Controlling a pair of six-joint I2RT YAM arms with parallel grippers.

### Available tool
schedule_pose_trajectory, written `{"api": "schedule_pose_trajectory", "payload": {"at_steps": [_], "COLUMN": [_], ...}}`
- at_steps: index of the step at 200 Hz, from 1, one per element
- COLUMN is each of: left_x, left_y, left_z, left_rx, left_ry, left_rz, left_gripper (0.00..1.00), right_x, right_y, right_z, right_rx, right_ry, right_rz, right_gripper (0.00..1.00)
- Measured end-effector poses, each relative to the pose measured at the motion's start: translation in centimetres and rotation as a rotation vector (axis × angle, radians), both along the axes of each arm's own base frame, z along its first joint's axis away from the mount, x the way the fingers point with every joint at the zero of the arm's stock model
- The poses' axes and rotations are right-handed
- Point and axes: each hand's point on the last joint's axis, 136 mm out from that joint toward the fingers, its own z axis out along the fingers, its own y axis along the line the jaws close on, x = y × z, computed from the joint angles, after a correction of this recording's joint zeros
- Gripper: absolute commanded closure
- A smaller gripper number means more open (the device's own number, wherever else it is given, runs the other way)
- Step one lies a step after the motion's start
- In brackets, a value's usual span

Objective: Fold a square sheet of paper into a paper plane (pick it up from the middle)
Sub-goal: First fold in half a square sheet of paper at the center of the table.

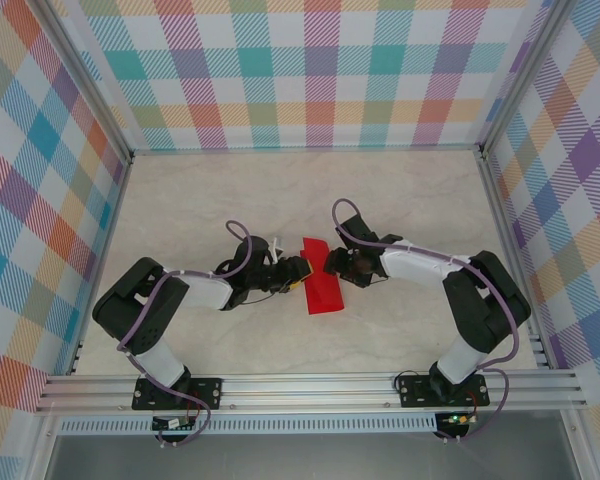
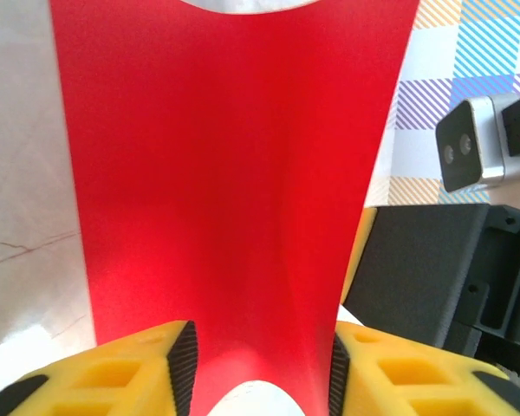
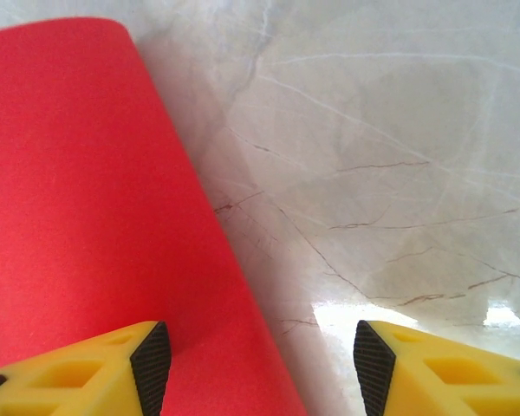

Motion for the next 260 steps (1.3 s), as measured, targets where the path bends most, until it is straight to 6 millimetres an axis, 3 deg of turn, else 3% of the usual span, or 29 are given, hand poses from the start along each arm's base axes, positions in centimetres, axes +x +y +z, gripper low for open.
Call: {"api": "schedule_pose_trajectory", "payload": {"at_steps": [81, 162, 215, 260], "left_x": [-0.2, 1.1, 1.7, 1.0], "left_y": [-0.9, -2.7, -3.4, -3.3], "left_z": [0.7, 1.7, 1.3, 0.9], "left_rx": [-0.031, -0.068, -0.059, -0.024], "left_ry": [-0.027, -0.053, -0.061, -0.08], "left_rz": [-0.025, -0.066, -0.094, -0.144], "left_gripper": [0.99, 1.0, 1.0, 1.0], "right_x": [-0.5, -0.1, -0.3, -0.8], "right_y": [-0.6, -3.3, -3.3, -3.0], "right_z": [-0.1, 5.0, 5.5, 5.3], "right_rx": [0.016, 0.152, 0.238, 0.255], "right_ry": [0.018, -0.1, -0.08, -0.06], "right_rz": [-0.022, -0.061, -0.012, 0.007], "right_gripper": [0.39, 0.28, 0.28, 0.28]}}
